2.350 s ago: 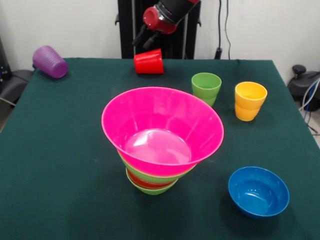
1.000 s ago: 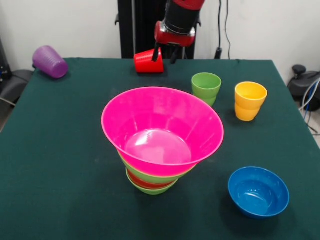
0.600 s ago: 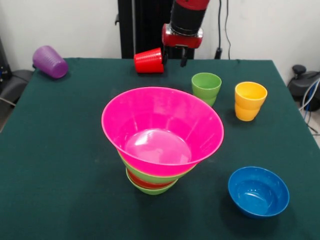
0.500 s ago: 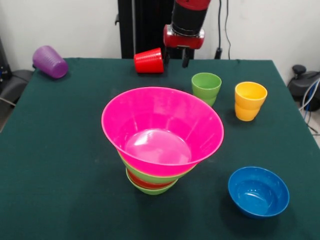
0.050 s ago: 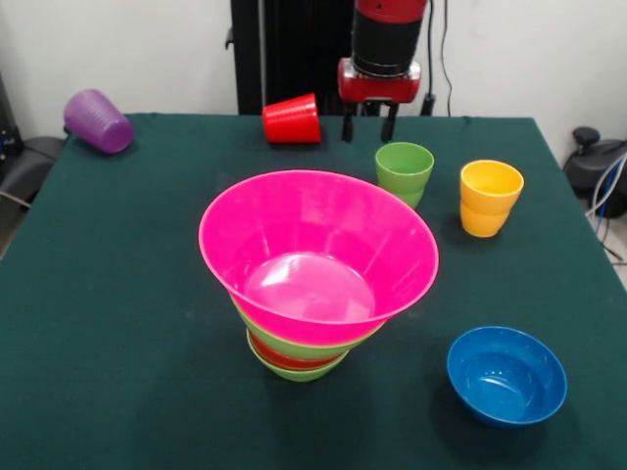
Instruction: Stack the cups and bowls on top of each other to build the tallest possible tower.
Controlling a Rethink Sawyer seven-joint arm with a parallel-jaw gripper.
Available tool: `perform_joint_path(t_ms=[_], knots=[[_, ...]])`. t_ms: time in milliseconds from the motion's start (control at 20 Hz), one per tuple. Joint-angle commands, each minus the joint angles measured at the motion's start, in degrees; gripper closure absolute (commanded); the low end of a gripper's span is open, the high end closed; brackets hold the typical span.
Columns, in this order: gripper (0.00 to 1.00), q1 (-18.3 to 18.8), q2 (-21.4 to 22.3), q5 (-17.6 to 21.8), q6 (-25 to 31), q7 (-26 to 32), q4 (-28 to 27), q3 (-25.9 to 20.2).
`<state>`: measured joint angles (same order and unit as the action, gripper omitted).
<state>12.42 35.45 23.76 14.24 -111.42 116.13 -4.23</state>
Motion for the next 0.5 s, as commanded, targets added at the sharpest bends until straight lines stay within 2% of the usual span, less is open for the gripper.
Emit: perform_joint_path(t_ms=[50, 500], knots=[[0.00, -0.12, -2.14, -2.64, 4.61, -2.06, -1.76, -8.09], [0.00, -0.99, -2.92, -3.37, 8.72, -1.21, -4.98, -9.02]])
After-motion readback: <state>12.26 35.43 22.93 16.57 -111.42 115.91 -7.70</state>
